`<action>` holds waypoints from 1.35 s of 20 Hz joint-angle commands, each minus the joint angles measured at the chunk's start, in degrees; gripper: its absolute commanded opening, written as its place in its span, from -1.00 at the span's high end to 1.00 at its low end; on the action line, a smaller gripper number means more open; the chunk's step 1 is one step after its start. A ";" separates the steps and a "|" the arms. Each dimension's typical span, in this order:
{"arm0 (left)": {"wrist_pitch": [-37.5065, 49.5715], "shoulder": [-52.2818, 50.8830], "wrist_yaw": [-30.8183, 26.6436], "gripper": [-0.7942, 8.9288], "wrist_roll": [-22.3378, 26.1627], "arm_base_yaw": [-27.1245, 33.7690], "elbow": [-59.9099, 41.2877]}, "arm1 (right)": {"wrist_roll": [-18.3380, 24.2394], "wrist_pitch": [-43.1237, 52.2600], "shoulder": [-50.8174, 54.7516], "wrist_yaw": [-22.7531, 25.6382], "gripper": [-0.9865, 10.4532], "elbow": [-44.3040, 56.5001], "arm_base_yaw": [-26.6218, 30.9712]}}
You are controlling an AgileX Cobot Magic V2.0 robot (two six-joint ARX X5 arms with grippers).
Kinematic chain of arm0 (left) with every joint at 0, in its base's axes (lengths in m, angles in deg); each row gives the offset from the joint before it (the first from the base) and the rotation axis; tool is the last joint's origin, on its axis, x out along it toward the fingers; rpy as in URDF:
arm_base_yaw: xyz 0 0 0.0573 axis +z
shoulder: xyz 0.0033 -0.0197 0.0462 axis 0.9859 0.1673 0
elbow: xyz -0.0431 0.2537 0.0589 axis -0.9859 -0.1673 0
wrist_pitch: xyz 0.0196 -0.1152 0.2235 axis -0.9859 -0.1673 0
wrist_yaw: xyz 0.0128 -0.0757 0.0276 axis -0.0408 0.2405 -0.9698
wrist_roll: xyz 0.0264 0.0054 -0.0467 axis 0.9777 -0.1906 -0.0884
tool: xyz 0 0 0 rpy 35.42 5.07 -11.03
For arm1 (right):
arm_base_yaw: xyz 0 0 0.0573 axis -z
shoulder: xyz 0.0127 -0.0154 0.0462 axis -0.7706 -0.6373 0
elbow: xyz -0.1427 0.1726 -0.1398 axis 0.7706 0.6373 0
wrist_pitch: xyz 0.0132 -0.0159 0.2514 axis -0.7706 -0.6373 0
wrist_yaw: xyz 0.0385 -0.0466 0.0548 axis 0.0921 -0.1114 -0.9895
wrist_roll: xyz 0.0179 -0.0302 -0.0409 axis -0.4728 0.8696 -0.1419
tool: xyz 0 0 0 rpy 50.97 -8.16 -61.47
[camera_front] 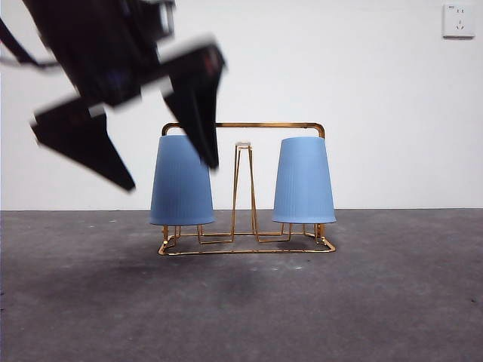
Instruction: Pick up cup 1,put cup 1 in the cup rack,pick up cup 2,put cup 2 in the cup rack
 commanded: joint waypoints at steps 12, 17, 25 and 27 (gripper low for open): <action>-6.43 -35.41 10.21 0.18 -5.84 -10.58 -0.44 | -3.56 -1.36 0.02 -17.29 0.56 0.42 0.00; -6.45 -38.69 10.21 0.87 -5.95 -10.58 -0.42 | -4.81 -1.38 0.02 -21.81 0.86 0.42 0.00; -6.43 -38.77 10.16 0.85 -5.62 -10.56 -0.44 | -5.11 -1.38 0.02 -22.95 0.82 0.39 0.00; -6.43 -38.71 10.12 0.84 -5.60 -10.56 -0.42 | -5.11 -1.38 0.02 -21.18 0.82 0.42 0.00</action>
